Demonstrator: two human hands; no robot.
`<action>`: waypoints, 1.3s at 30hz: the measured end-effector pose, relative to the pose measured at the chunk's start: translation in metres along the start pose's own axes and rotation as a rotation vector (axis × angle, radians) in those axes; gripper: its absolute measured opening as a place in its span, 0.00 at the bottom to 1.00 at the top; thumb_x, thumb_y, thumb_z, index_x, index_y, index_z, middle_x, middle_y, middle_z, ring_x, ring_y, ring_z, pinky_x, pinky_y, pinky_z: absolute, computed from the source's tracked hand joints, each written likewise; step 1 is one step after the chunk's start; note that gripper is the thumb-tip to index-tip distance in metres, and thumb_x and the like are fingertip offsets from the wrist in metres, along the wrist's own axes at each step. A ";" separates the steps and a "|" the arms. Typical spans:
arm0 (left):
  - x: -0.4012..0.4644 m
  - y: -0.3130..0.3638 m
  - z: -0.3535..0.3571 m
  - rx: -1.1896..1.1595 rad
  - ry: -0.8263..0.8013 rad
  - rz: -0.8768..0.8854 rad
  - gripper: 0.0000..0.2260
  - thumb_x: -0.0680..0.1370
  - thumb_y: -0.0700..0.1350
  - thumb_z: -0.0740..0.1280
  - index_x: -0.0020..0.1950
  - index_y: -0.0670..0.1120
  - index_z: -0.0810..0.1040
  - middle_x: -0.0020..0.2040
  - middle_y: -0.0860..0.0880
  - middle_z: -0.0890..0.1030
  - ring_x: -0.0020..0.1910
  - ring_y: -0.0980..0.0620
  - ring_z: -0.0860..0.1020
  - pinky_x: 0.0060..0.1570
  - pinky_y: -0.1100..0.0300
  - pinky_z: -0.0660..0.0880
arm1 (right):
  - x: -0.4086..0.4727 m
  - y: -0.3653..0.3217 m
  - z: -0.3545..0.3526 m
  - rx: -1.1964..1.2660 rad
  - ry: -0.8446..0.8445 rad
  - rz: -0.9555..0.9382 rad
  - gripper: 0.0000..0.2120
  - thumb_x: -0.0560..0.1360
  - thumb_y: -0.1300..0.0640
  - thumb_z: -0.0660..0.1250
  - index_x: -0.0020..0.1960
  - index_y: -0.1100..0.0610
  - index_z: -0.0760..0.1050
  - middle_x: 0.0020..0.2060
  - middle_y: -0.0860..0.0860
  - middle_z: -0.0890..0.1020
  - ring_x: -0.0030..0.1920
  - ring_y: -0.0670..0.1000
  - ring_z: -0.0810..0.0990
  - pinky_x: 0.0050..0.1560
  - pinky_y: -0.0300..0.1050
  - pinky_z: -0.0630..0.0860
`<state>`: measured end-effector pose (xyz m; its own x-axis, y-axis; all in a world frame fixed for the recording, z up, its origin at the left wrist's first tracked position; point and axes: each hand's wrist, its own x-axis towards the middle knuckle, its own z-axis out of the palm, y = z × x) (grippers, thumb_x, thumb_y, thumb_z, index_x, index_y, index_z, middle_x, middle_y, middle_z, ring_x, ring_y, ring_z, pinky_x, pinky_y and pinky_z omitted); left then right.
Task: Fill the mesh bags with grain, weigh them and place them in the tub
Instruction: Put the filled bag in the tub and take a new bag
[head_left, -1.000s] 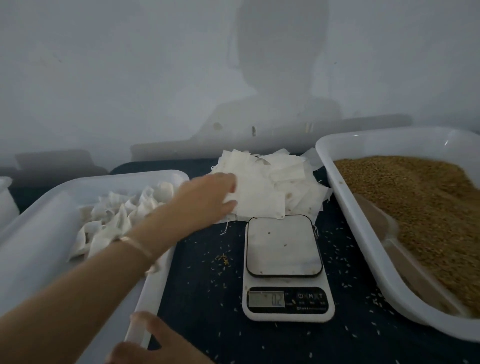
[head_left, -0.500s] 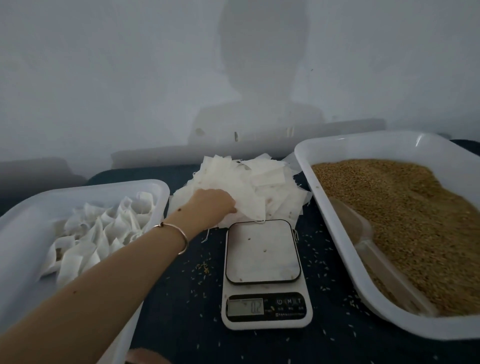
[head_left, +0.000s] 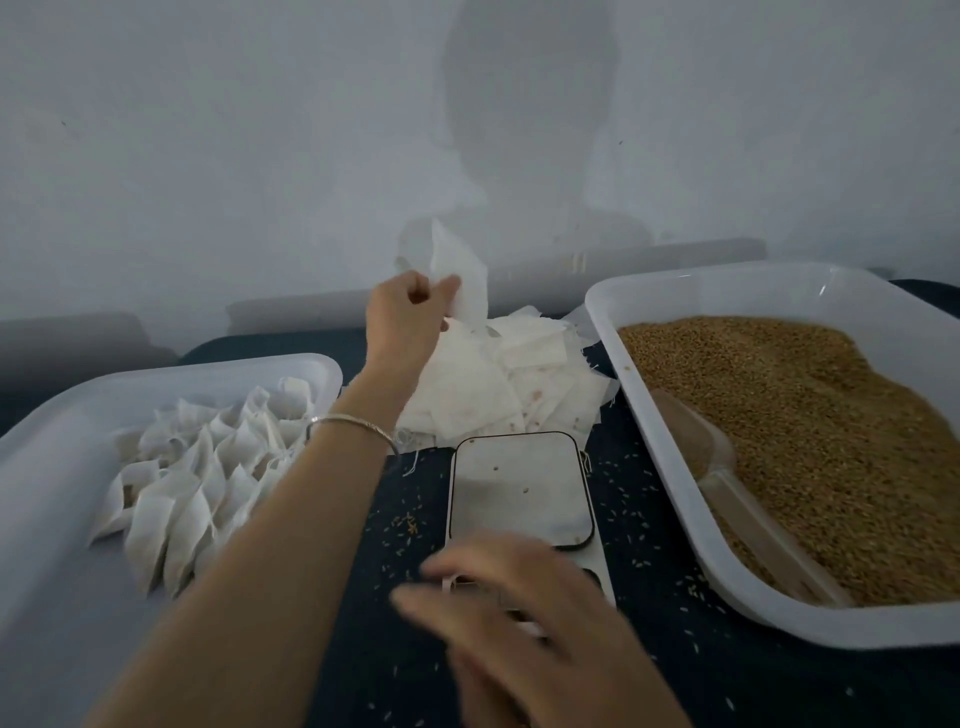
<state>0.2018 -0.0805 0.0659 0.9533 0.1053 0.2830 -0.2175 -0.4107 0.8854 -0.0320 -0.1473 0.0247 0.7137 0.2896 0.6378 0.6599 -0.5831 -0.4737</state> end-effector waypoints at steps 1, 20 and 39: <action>-0.010 0.007 0.004 -0.128 0.019 -0.039 0.16 0.78 0.49 0.67 0.34 0.43 0.68 0.30 0.48 0.74 0.26 0.59 0.71 0.33 0.64 0.68 | -0.009 0.016 -0.026 -0.072 0.089 0.018 0.15 0.75 0.57 0.64 0.58 0.46 0.79 0.54 0.43 0.79 0.53 0.41 0.77 0.53 0.36 0.76; -0.190 -0.012 0.000 -0.514 -0.194 0.007 0.25 0.69 0.67 0.66 0.28 0.46 0.77 0.25 0.47 0.73 0.24 0.57 0.70 0.26 0.68 0.68 | -0.010 0.046 -0.041 0.197 0.139 0.499 0.18 0.67 0.43 0.70 0.55 0.47 0.77 0.44 0.38 0.80 0.50 0.38 0.79 0.49 0.34 0.77; -0.206 -0.014 -0.011 -0.545 -0.477 -0.123 0.09 0.81 0.43 0.62 0.42 0.44 0.78 0.37 0.48 0.81 0.38 0.51 0.80 0.42 0.59 0.78 | -0.020 0.055 -0.035 0.417 0.223 0.778 0.06 0.74 0.50 0.64 0.41 0.48 0.79 0.36 0.43 0.82 0.37 0.40 0.80 0.35 0.28 0.73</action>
<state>0.0065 -0.0862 -0.0010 0.9379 -0.3355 0.0886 -0.0580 0.1001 0.9933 -0.0176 -0.2118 0.0073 0.9597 -0.2499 0.1286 0.0736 -0.2183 -0.9731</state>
